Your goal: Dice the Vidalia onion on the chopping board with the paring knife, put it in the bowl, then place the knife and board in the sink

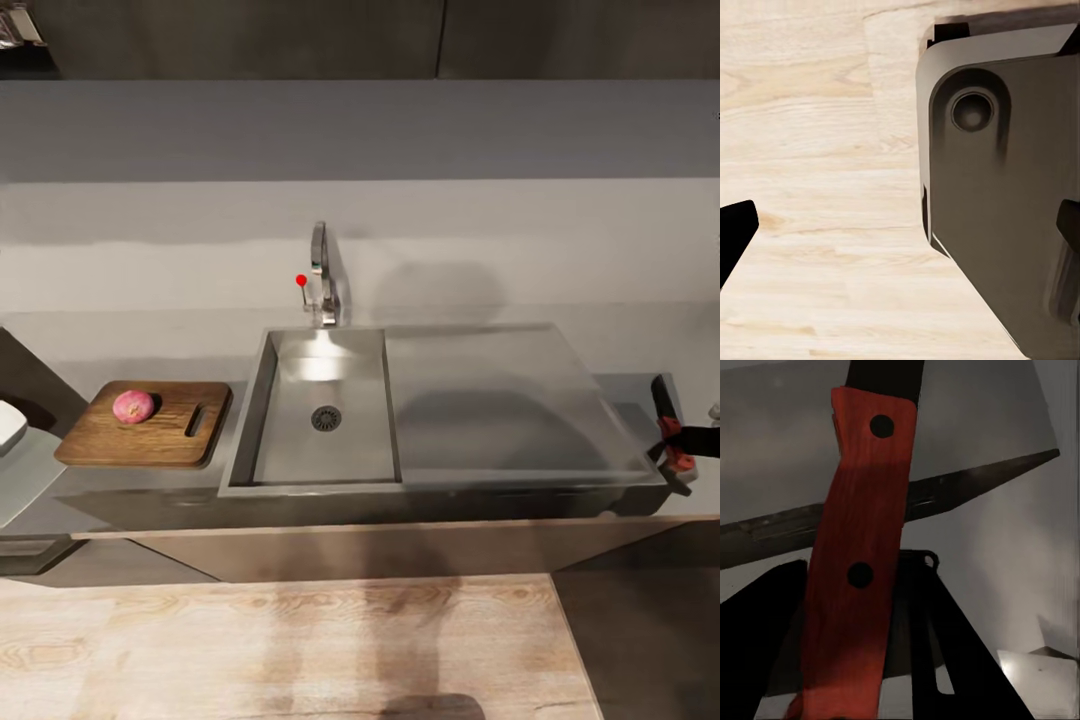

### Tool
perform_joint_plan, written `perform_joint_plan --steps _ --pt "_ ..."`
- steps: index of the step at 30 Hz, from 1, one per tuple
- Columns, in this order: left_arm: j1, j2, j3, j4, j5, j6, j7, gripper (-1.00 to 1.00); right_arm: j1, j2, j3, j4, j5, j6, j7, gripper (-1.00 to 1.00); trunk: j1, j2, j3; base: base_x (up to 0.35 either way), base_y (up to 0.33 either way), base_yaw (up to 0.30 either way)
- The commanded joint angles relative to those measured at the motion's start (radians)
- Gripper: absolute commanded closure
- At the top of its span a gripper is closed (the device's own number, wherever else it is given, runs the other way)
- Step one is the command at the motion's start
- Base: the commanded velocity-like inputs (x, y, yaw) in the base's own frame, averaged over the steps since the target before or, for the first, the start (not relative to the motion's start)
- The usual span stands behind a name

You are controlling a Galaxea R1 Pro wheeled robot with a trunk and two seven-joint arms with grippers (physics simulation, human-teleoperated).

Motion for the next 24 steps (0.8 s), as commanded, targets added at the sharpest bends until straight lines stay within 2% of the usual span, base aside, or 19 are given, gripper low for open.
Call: perform_joint_plan --steps 1,14,17,19,24 --pt "-0.001 0.000 -0.008 0.002 0.003 -0.001 0.001 -1.00 0.000 0.000 -0.008 -0.001 0.009 0.006 0.004 1.00 0.001 -0.002 0.000 0.000 0.000 0.000" --pt "-0.001 -0.004 -0.006 -0.002 0.002 -0.018 -0.004 -1.00 0.000 0.000 -0.010 -0.019 0.012 0.006 -0.004 1.00 0.001 -0.002 0.021 0.000 0.000 0.000" --pt "-0.001 -0.002 -0.005 -0.002 0.002 -0.070 -0.003 -1.00 0.000 0.000 -0.010 -0.021 0.012 0.006 -0.006 1.00 0.001 -0.002 0.025 0.000 0.000 0.000" --pt "-0.001 -0.001 -0.005 -0.002 0.002 -0.142 0.001 -1.00 0.000 0.000 -0.011 -0.023 0.012 0.006 -0.005 1.00 0.001 -0.002 0.029 0.000 0.000 0.000" --pt "-0.001 0.000 -0.005 -0.001 0.003 -0.178 -0.002 -1.00 0.000 0.000 -0.013 -0.027 0.012 0.006 -0.005 1.00 0.001 -0.002 0.036 0.000 0.000 0.000"
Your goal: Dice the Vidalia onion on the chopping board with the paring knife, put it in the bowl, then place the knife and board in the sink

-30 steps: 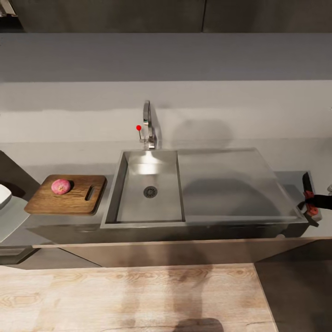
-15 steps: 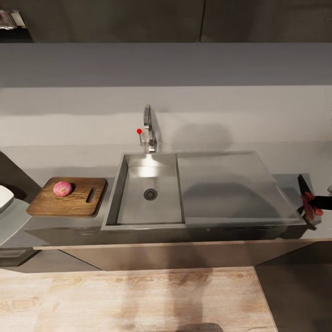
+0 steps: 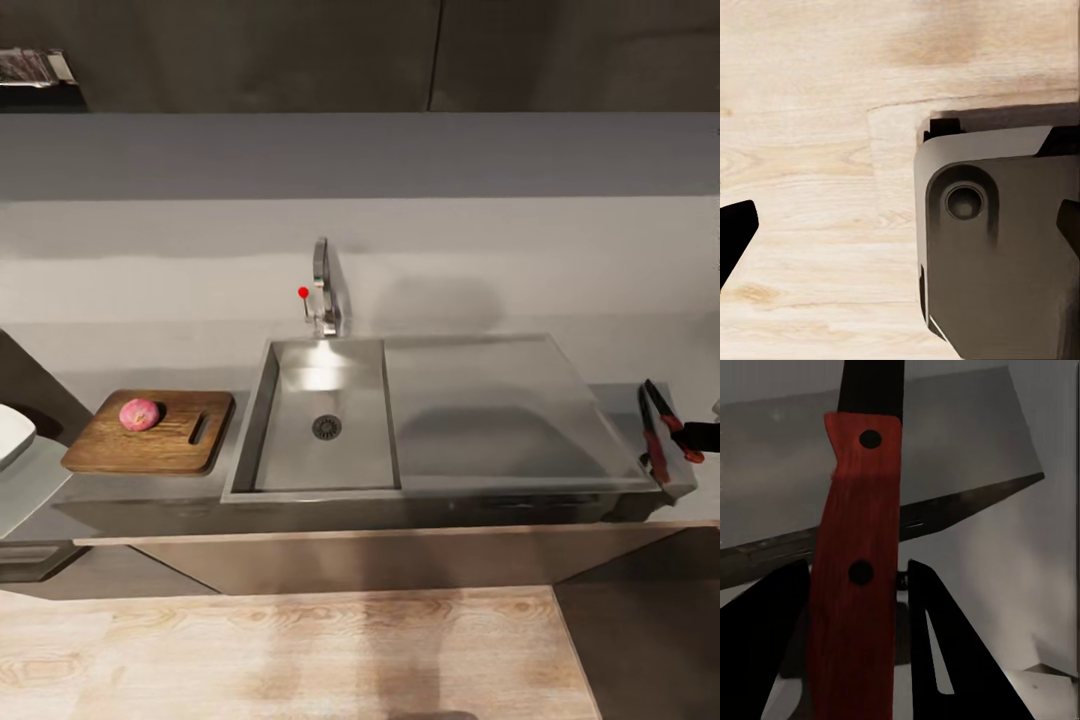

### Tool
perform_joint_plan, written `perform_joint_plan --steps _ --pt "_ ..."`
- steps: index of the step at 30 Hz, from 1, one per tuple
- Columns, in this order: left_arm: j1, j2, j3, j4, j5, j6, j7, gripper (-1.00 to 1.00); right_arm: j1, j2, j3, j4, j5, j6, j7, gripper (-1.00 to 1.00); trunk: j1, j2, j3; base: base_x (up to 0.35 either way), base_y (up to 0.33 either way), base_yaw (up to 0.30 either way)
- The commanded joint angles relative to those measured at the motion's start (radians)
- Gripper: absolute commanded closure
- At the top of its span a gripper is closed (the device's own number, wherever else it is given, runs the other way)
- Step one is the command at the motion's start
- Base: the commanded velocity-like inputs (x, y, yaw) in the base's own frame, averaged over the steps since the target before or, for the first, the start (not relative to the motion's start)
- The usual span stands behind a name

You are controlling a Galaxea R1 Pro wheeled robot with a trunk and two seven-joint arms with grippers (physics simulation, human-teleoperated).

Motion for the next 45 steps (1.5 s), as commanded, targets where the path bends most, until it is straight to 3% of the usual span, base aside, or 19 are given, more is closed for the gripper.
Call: perform_joint_plan --steps 1,18,22,26,33,45 --pt "-0.002 0.000 -0.008 0.005 0.003 -0.009 0.003 -1.00 -0.001 0.000 -0.009 -0.002 0.010 0.005 0.005 1.00 0.001 -0.002 0.000 0.000 0.000 0.000" --pt "-0.002 0.000 -0.008 0.005 0.003 -0.011 0.001 -1.00 -0.001 0.008 -0.012 -0.019 0.004 0.005 0.006 1.00 0.001 -0.002 0.027 -0.149 0.134 0.000" --pt "-0.002 0.000 -0.008 0.005 0.003 -0.011 0.001 -1.00 -0.001 0.027 -0.013 -0.054 0.004 0.008 0.006 1.00 0.001 -0.002 0.033 -0.181 0.249 0.000" --pt "-0.002 0.000 -0.008 0.005 0.003 -0.012 0.001 -1.00 -0.001 0.072 -0.013 -0.130 0.004 0.016 0.005 1.00 0.001 -0.002 0.039 -0.165 0.261 0.000" --pt "-0.002 0.000 -0.008 0.005 0.003 -0.012 0.001 -1.00 -0.001 0.130 -0.011 -0.149 0.004 0.018 0.004 1.00 0.001 -0.002 0.050 -0.143 0.274 0.000" --pt "-0.002 0.000 -0.008 0.005 0.003 -0.012 0.001 -1.00 -0.001 0.173 -0.011 -0.151 0.004 0.017 0.003 1.00 0.001 -0.002 0.069 -0.120 0.283 0.000"
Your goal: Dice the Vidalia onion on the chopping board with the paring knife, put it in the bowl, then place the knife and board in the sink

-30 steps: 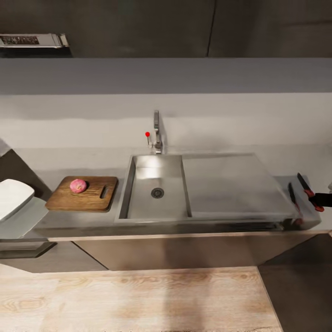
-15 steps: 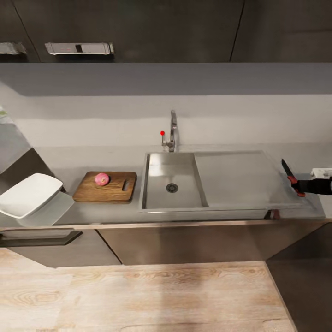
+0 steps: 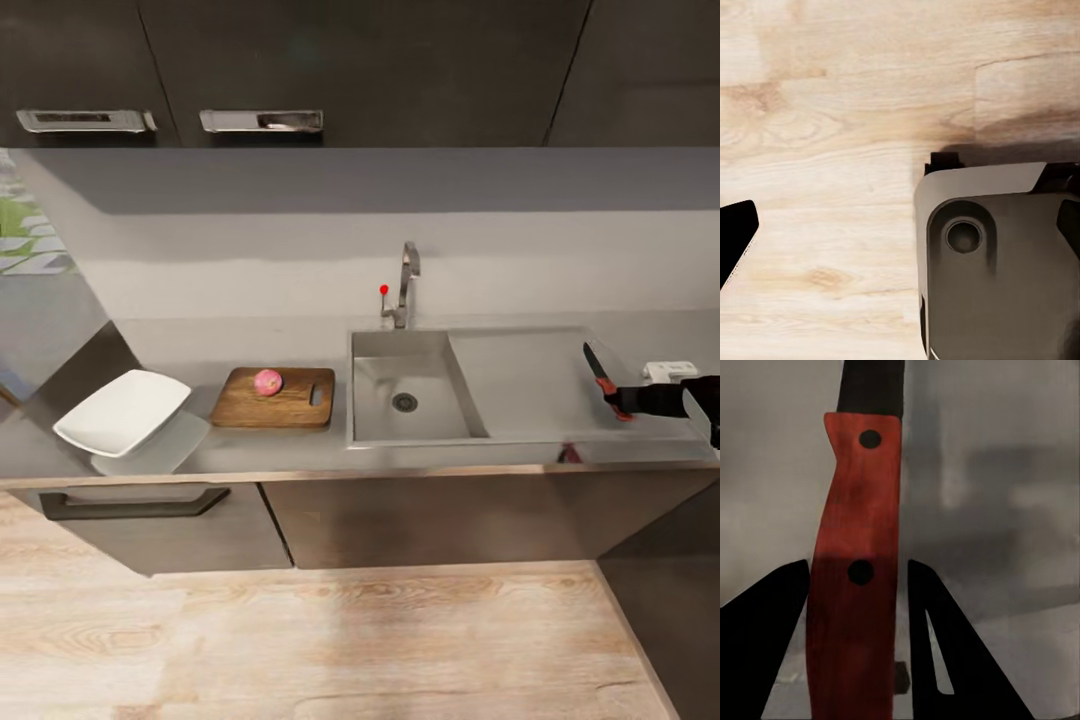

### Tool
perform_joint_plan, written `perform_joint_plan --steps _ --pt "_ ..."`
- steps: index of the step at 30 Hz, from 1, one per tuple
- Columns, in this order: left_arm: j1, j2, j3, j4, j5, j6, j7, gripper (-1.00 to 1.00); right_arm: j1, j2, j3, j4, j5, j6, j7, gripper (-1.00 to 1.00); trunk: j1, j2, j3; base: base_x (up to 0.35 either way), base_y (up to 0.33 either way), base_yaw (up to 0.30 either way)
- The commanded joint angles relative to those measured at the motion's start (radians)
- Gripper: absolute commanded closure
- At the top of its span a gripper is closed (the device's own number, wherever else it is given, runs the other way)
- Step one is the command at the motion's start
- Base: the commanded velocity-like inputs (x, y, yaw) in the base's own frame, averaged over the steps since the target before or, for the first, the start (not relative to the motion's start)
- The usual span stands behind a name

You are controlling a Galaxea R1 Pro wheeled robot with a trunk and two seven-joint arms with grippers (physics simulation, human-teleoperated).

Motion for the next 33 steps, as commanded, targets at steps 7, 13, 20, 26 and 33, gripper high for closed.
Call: perform_joint_plan --steps 7,13,20,26,33 --pt "-0.002 0.012 -0.007 0.004 0.003 -0.008 0.003 -1.00 -0.001 0.040 -0.008 -0.032 0.014 0.004 0.001 1.00 0.000 -0.002 0.009 -0.016 0.298 0.000" --pt "-0.002 0.017 -0.007 0.004 0.003 -0.009 0.003 -1.00 -0.001 0.064 -0.008 -0.038 0.013 0.004 -0.069 1.00 0.000 -0.002 0.011 0.000 0.300 0.027" --pt "-0.002 0.017 -0.008 0.004 0.003 -0.009 0.003 -1.00 -0.001 0.094 -0.008 -0.038 0.013 0.004 -0.110 1.00 0.000 -0.002 0.018 0.000 0.285 0.189" --pt "-0.002 0.017 -0.008 0.004 0.003 -0.009 0.003 -1.00 -0.001 0.121 -0.007 -0.038 0.014 0.004 -0.133 1.00 0.000 -0.002 0.025 0.000 0.073 0.225" --pt "-0.002 0.016 -0.008 0.004 0.003 -0.009 0.003 -1.00 -0.001 0.138 -0.007 -0.038 0.013 0.004 -0.156 1.00 0.000 -0.002 0.032 0.000 0.003 0.228"
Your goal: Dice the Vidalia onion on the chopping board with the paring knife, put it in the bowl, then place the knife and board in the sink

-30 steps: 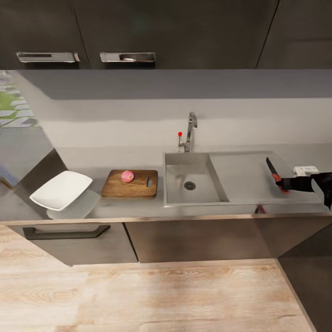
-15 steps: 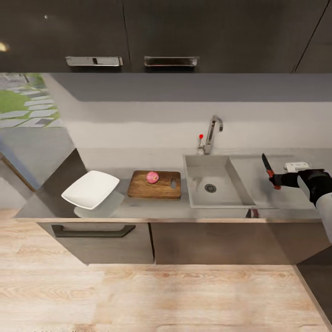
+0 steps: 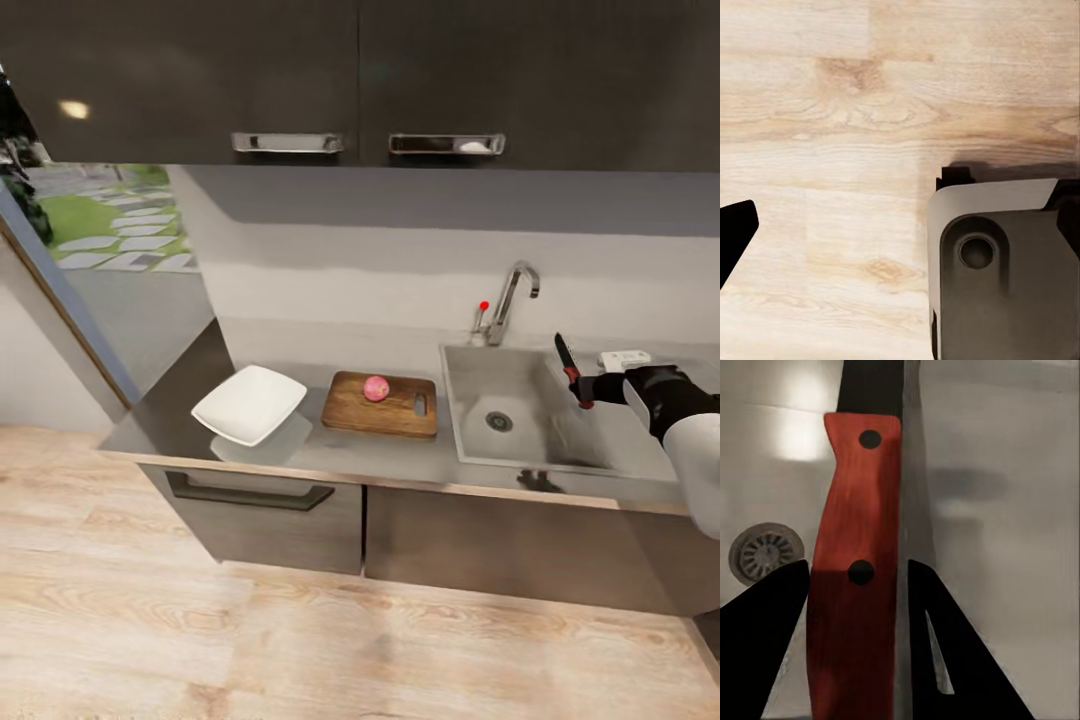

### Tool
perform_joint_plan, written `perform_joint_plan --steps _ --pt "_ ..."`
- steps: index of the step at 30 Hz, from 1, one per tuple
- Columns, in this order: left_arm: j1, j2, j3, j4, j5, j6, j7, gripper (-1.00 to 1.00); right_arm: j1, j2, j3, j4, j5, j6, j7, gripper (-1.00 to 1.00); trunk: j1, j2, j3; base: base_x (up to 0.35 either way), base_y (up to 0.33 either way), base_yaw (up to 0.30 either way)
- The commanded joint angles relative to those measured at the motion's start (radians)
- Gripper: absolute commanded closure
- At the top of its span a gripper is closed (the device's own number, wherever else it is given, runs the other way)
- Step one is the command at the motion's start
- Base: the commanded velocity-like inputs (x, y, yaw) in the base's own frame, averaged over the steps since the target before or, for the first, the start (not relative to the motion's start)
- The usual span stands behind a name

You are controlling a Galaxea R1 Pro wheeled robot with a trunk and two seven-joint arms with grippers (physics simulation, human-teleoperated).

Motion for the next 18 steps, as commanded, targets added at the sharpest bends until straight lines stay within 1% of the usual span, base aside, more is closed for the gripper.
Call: perform_joint_plan --steps 1,8,11,14,18 --pt "-0.002 0.000 -0.008 0.005 0.003 -0.008 0.003 -1.00 -0.001 0.001 -0.008 -0.002 0.010 0.004 0.007 1.00 0.001 -0.002 -0.001 0.000 0.000 0.228" --pt "-0.002 0.000 -0.008 0.005 0.003 -0.008 0.003 -1.00 -0.001 0.003 -0.008 -0.002 0.010 0.004 0.005 1.00 0.001 -0.002 0.007 0.000 0.000 0.228" --pt "-0.002 0.000 -0.008 0.005 0.003 -0.008 0.003 -1.00 -0.001 0.012 -0.008 -0.002 0.011 0.004 0.005 1.00 0.001 -0.002 0.010 0.000 0.000 0.228" --pt "-0.002 0.000 -0.008 0.005 0.003 -0.008 0.003 -1.00 -0.001 0.014 -0.007 -0.002 0.012 0.004 0.004 1.00 0.001 -0.002 0.013 -0.002 0.000 0.228" --pt "-0.002 -0.001 -0.008 0.005 0.003 -0.008 0.003 -1.00 -0.001 0.023 -0.007 -0.002 0.012 0.004 -0.011 1.00 0.001 -0.002 0.018 -0.086 0.055 0.228"
